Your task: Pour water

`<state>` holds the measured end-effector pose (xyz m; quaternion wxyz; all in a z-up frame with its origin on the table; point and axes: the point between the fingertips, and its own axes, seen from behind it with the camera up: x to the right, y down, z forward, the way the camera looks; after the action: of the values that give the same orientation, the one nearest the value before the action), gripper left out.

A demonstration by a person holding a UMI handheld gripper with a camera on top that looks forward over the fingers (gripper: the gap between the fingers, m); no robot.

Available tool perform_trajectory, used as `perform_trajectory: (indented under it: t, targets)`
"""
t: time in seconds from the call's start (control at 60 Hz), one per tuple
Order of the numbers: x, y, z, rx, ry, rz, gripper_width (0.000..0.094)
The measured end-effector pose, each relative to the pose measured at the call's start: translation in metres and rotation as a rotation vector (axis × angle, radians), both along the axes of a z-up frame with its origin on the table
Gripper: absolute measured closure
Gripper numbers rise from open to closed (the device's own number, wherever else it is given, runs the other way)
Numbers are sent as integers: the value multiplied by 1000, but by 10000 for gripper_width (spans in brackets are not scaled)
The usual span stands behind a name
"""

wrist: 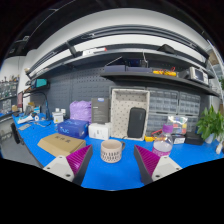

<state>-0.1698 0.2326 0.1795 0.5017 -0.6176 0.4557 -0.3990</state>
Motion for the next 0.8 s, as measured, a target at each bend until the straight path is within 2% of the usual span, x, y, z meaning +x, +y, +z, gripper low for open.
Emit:
perform_trajectory:
  t: [0.1,0.167,0.333,0.517,0.8]
  targets:
    - [-7,-10,-18,-3,21,16,84]
    - [-12,-26,-34,-14,32,0,83]
    - [-20,-79,-71,-33,51,-101,87]
    - [-16,-133,-88,-20,48,-206,81]
    - [43,-150,-81,29,21,-225,79]
